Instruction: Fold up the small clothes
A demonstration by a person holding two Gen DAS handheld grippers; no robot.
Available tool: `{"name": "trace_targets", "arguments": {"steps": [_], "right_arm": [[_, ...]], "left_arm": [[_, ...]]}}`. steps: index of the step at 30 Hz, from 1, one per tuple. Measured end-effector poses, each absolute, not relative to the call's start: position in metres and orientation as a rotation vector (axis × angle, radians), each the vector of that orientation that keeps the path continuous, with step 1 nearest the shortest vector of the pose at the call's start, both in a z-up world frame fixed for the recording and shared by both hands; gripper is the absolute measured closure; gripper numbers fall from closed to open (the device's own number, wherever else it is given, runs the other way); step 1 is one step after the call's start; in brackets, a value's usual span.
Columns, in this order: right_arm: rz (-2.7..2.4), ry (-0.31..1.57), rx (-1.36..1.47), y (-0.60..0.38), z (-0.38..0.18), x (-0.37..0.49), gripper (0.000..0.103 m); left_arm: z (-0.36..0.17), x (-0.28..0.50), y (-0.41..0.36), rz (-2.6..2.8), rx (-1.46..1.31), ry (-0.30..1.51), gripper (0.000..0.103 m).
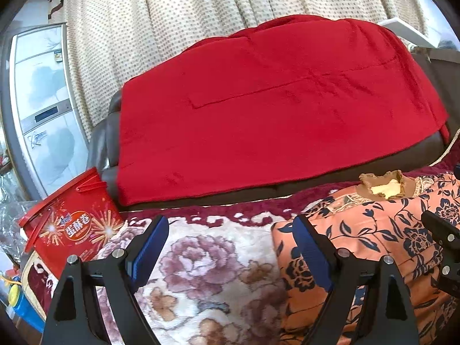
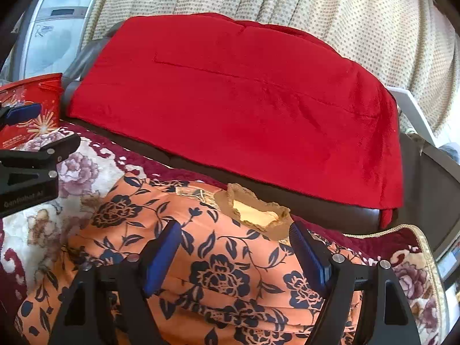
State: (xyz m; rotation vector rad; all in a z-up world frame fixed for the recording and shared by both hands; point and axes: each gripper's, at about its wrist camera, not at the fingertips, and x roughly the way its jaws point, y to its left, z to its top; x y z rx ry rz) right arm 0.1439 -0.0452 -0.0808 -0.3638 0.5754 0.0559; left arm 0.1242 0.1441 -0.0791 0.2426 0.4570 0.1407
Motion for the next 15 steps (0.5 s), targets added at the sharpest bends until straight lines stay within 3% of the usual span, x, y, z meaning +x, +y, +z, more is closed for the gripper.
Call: {"name": "trace_targets", "arguments": {"steps": [11, 15], "right_arm": [[0.087, 0.570, -0.377, -0.030, -0.080, 0.135, 0.022], [0.095, 0.664, -0.305, -0.047, -0.089, 0.149, 0.023]], "left_arm": [[-0.073, 0.112, 0.153, 0.158, 0.251, 0.453, 0.015], [-0.091, 0.127, 0.149, 0.161, 0.268, 0.517, 0.015]]}}
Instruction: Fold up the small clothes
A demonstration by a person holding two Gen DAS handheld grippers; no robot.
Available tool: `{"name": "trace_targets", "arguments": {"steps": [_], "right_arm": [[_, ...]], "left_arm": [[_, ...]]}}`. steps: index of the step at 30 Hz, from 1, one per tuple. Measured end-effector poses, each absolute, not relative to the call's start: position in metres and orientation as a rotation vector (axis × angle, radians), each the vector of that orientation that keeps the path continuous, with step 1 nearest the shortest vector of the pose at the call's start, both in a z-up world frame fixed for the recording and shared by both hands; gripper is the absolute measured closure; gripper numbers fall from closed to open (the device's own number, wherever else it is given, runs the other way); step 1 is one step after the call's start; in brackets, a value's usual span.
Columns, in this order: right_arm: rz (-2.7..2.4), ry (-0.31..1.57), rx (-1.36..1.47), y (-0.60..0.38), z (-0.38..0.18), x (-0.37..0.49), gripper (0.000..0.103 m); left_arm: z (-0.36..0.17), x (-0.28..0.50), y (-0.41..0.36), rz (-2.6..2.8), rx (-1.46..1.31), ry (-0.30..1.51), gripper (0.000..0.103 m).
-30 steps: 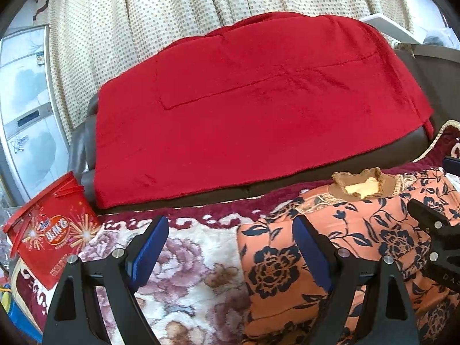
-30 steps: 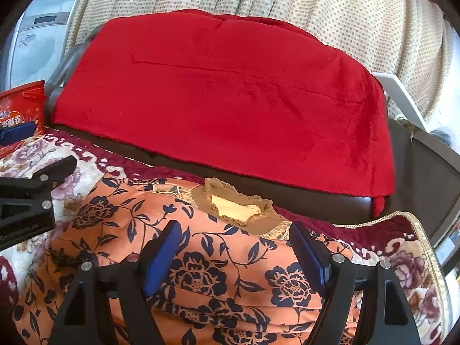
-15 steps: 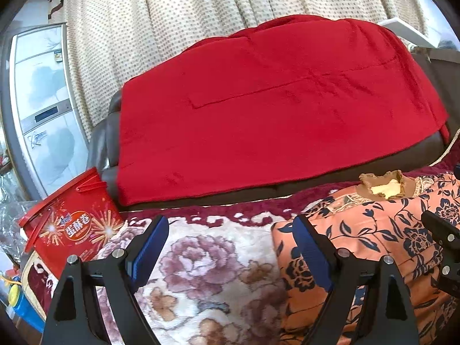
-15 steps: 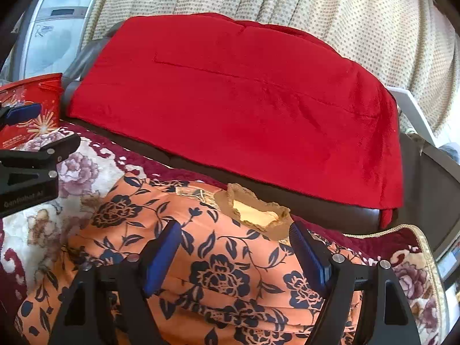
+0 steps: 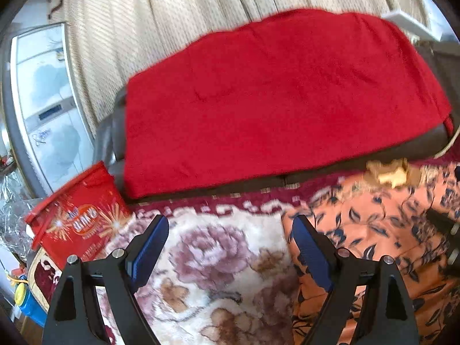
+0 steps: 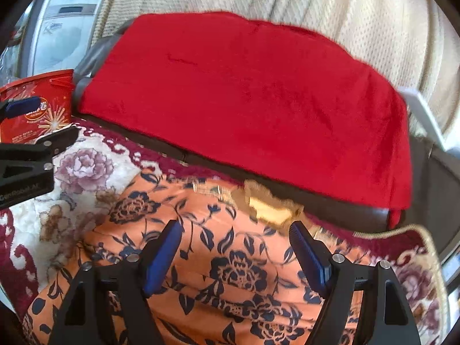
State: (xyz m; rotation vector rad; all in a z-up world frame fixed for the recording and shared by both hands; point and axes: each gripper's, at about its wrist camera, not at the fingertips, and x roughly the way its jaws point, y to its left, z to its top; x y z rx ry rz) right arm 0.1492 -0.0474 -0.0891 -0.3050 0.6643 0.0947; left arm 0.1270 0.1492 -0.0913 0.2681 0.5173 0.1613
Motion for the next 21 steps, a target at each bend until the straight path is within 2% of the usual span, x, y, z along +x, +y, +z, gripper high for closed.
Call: {"name": "trace_targets", "arguments": {"steps": [9, 14, 21], "right_arm": [[-0.052, 0.908, 0.192, -0.189, -0.118, 0.198, 0.025], [-0.079, 1.103, 0.381, -0.249, -0.163, 0.213, 0.035], [-0.090, 0.954, 0.310, -0.245, -0.130, 0.196, 0.033]], "left_arm": [[-0.181, 0.181, 0.128, 0.134, 0.384, 0.803, 0.015], [-0.177, 0.176, 0.124, 0.126, 0.395, 0.786, 0.015], [-0.142, 0.160, 0.105, 0.027, 0.322, 0.702, 0.015]]}}
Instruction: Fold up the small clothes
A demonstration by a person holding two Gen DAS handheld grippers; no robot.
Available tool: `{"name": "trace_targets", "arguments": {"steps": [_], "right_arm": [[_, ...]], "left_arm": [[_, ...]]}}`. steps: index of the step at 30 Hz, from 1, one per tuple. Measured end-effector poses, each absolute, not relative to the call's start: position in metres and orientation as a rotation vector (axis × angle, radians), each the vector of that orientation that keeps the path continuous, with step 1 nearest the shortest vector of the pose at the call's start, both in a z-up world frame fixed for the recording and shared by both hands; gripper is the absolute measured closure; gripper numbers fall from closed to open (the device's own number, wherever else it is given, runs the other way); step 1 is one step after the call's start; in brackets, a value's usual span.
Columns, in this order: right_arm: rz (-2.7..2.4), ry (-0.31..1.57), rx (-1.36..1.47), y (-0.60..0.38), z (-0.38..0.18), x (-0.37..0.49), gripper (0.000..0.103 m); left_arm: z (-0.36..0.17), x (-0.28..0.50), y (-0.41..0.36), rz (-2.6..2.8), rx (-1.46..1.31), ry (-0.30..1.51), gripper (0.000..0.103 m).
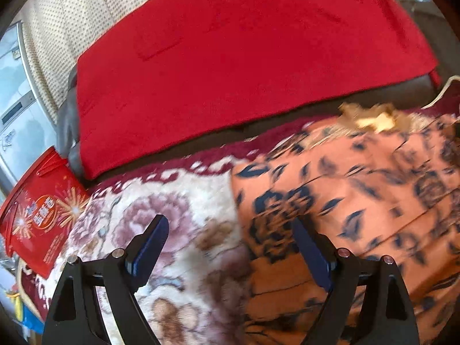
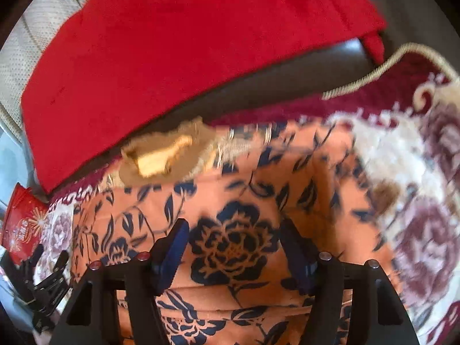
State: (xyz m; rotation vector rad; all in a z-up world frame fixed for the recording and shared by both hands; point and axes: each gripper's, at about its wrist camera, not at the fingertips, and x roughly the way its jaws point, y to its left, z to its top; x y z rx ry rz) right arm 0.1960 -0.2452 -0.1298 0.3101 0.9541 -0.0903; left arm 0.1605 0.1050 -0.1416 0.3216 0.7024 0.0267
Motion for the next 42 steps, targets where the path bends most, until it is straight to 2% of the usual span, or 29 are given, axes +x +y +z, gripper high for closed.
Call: {"name": "trace_targets", "arguments": {"steps": [2, 6, 13, 18, 23, 28, 33, 37, 42], "right_arm": [[-0.131, 0.939, 0.310, -0.250, -0.133, 0.195, 0.033], [-0.133, 1.073, 0.329, -0.257, -0.166, 0.212, 0.033], [-0.133, 0.991, 0.340, -0.262, -0.141, 0.203, 0.033], [-0.131, 1.041, 0.346, -0.282, -0.155, 0.202, 0.033], [-0.082, 0.970, 0.410, -0.292, -0.143, 0.172, 0.033], [-0.093, 1.047, 0.359, -0.289, -0.164, 0.158, 0.033], [-0.075, 0.923, 0.259, -0.267, -0.133, 0.133, 0.033], [-0.027, 0.785, 0.158, -0.240, -0.103, 0.102, 0.033], [0.085, 0.700, 0.125, -0.202, -0.079, 0.064, 0.033]], "left_arm": [[-0.139, 0.158, 0.094, -0.005, 0.326, 0.694, 0.015], [-0.146, 0.158, 0.073, -0.049, 0.359, 0.719, 0.015], [-0.157, 0.161, 0.064, -0.051, 0.383, 0.738, 0.015], [-0.158, 0.162, 0.062, -0.044, 0.377, 0.753, 0.015], [-0.149, 0.156, 0.069, -0.050, 0.333, 0.759, 0.015], [-0.134, 0.132, 0.073, -0.003, 0.346, 0.707, 0.015], [-0.088, 0.090, 0.082, 0.053, 0.302, 0.577, 0.015], [-0.054, 0.047, 0.115, 0.161, 0.223, 0.484, 0.004], [-0.029, -0.003, 0.161, 0.260, 0.157, 0.434, 0.002]]}}
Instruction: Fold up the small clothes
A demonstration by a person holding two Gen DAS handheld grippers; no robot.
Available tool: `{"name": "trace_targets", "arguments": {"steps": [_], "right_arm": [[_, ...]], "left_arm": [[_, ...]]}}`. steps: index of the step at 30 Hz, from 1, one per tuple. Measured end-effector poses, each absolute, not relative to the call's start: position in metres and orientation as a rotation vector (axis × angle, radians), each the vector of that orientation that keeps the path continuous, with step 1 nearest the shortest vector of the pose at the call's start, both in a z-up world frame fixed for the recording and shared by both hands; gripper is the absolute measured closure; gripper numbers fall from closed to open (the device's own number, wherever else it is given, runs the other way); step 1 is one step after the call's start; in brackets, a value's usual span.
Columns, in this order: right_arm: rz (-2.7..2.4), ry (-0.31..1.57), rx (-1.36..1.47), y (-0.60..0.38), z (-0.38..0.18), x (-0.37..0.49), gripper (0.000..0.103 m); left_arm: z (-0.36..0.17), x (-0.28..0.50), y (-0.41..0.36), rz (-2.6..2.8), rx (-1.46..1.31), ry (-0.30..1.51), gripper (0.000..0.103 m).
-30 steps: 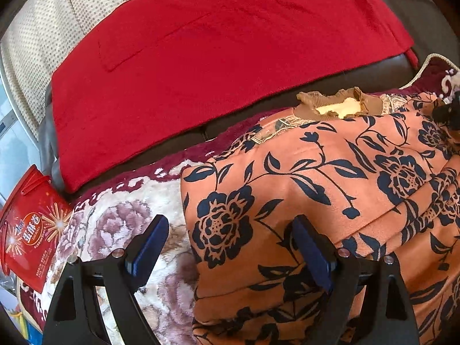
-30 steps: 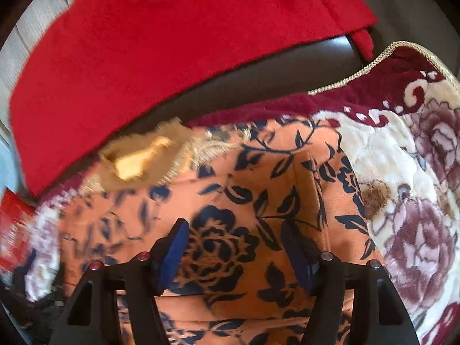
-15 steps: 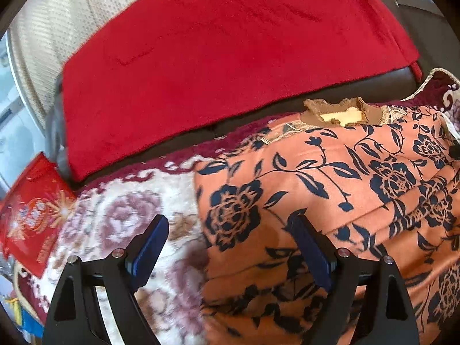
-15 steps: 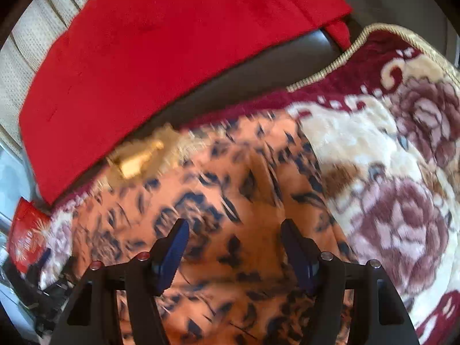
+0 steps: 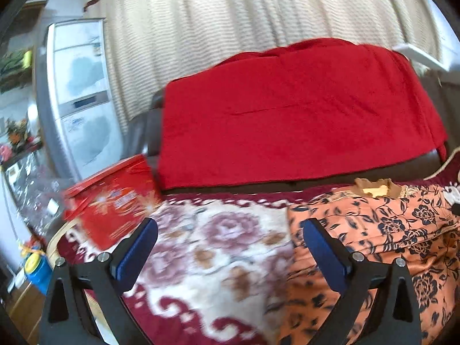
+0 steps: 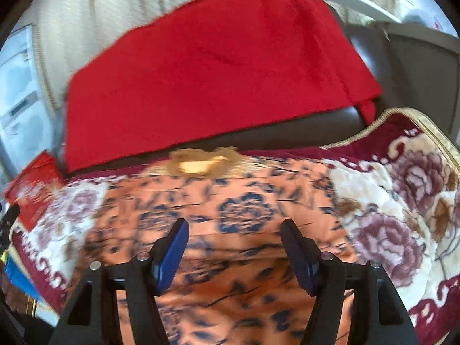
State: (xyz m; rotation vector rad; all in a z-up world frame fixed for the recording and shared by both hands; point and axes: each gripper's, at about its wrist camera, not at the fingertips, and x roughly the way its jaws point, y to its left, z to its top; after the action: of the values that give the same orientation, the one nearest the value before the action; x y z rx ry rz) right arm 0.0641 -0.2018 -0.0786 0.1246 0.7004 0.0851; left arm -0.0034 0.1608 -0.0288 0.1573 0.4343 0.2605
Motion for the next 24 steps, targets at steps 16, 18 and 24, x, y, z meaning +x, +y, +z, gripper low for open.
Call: {"name": "trace_targets", "arguments": {"steps": [16, 18, 24], "right_arm": [[0.315, 0.640, -0.061, -0.103, -0.048, -0.054, 0.033], [0.318, 0.629, -0.065, -0.104, -0.042, -0.060, 0.033], [0.293, 0.597, -0.064, -0.118, -0.024, -0.081, 0.033]], "left_arm": [[0.024, -0.108, 0.229, 0.379, 0.057, 0.388, 0.002], [0.028, -0.112, 0.230, 0.387, 0.053, 0.380, 0.002], [0.036, -0.123, 0.228, 0.400, 0.065, 0.358, 0.002]]}}
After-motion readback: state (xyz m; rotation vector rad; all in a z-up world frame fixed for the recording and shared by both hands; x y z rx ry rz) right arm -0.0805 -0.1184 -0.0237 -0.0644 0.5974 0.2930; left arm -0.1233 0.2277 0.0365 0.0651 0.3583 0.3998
